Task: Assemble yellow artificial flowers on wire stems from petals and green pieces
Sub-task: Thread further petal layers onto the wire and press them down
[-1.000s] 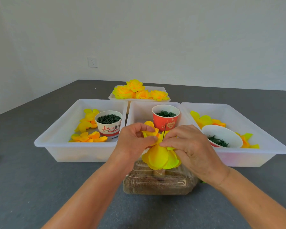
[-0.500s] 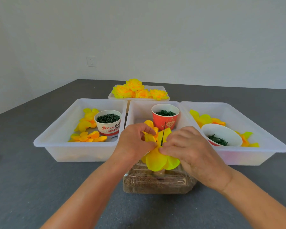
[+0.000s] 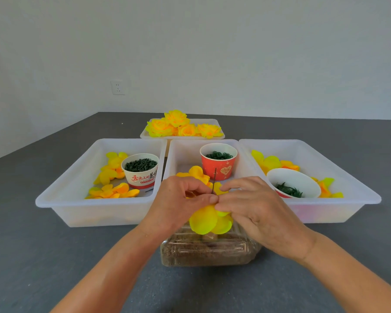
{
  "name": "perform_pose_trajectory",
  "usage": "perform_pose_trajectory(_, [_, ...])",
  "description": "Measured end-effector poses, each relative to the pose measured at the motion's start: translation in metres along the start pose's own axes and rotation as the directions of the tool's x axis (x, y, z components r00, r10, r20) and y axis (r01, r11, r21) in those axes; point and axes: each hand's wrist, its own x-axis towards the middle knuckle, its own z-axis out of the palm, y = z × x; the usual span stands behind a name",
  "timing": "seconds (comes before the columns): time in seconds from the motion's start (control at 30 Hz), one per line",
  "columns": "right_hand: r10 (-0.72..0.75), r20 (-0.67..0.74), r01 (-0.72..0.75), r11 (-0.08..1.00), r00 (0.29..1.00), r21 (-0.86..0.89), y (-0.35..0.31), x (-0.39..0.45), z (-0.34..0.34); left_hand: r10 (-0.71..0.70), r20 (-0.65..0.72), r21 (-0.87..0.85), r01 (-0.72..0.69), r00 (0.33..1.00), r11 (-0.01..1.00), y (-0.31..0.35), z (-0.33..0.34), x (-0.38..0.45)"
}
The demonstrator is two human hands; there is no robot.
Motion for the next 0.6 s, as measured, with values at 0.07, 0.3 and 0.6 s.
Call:
perform_pose_trajectory(0.07, [0.034, -0.008, -0.034, 0.999, 0.999, 0.039, 0.001, -0.005, 0.003, -0.011, 0.017, -0.034, 0.012, 1.000, 0.999, -0.003, 0.000, 0.001])
perform_pose_trajectory(0.3, [0.112, -0.110, -0.107, 0.993, 0.988, 0.053, 0.001, -0.015, 0.017, -0.033, 0.072, -0.023, 0.035, 0.997, 0.999, -0.007, -0.003, 0.004])
perform_pose_trajectory(0.6, [0.383, -0.038, -0.334, 0.845, 0.923, 0.418, 0.038, -0.009, -0.011, -0.010, 0.089, -0.034, 0.013, 0.996, 0.999, -0.005, -0.002, 0.006])
